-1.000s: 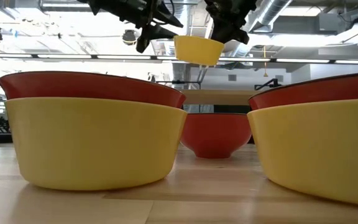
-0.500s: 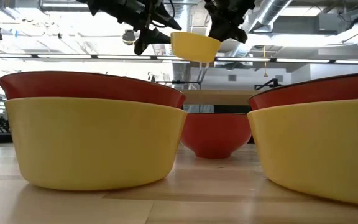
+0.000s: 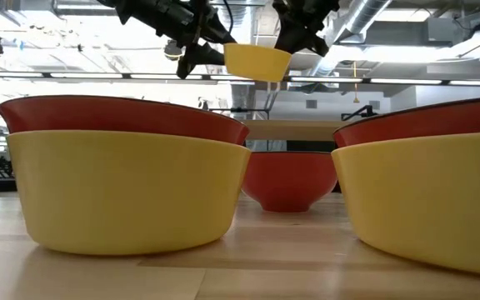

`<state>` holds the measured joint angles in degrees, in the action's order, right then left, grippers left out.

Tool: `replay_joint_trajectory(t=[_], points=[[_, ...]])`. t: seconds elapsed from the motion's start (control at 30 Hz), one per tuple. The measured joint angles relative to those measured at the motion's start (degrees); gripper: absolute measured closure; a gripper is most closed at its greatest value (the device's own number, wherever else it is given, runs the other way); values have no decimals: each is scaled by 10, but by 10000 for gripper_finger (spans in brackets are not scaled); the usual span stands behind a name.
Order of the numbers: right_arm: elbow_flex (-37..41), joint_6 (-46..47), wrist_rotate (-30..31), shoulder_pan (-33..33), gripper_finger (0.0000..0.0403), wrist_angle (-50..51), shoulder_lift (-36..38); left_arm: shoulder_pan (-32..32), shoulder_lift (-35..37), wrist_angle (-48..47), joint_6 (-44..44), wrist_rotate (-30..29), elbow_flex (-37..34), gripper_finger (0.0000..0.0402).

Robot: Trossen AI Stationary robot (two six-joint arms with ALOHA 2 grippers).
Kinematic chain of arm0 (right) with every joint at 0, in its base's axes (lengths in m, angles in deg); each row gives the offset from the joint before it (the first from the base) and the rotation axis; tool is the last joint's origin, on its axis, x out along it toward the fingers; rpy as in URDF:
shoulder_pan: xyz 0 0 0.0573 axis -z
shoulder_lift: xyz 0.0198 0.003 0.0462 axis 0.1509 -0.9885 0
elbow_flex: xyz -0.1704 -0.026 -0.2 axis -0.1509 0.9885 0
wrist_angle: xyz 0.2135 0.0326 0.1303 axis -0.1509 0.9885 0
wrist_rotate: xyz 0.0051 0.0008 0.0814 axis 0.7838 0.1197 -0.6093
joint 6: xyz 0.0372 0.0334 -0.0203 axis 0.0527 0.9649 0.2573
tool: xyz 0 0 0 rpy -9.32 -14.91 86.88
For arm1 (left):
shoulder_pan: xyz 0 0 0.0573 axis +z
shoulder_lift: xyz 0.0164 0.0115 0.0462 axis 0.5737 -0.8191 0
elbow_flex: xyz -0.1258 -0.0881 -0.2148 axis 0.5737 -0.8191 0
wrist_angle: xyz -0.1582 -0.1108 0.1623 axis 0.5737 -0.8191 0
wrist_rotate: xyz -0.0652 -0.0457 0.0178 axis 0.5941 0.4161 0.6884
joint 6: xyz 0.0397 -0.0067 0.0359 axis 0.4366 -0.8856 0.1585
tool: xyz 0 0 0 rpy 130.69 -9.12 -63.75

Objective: Pick & Place Mini bowls
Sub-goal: Put the top yellow bowl on the shelf

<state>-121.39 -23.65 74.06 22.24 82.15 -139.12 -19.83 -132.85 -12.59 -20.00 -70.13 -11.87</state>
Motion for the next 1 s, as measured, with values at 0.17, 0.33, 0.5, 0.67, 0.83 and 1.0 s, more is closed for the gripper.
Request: replay_joint_trajectory(t=[0.17, 0.33, 0.5, 0.67, 0.83, 1.0], points=[[0, -3, 0, -4, 403, 0, 0, 0, 0, 0, 10, -2, 0, 289], [0, -4, -3, -4, 403, 0, 0, 1, 0, -1, 11, -5, 0, 332], [0, -3, -5, -5, 403, -1, 0, 1, 0, -3, 12, -11, -1, 374], [0, -3, -13, -5, 403, -5, 1, 1, 0, -7, 23, -11, -1, 390], [0, -3, -14, -4, 403, -11, 1, 1, 0, -6, 23, -17, -1, 392], [0, -11, -15, -4, 386, -14, 1, 4, 0, -4, 23, -15, -1, 392]])
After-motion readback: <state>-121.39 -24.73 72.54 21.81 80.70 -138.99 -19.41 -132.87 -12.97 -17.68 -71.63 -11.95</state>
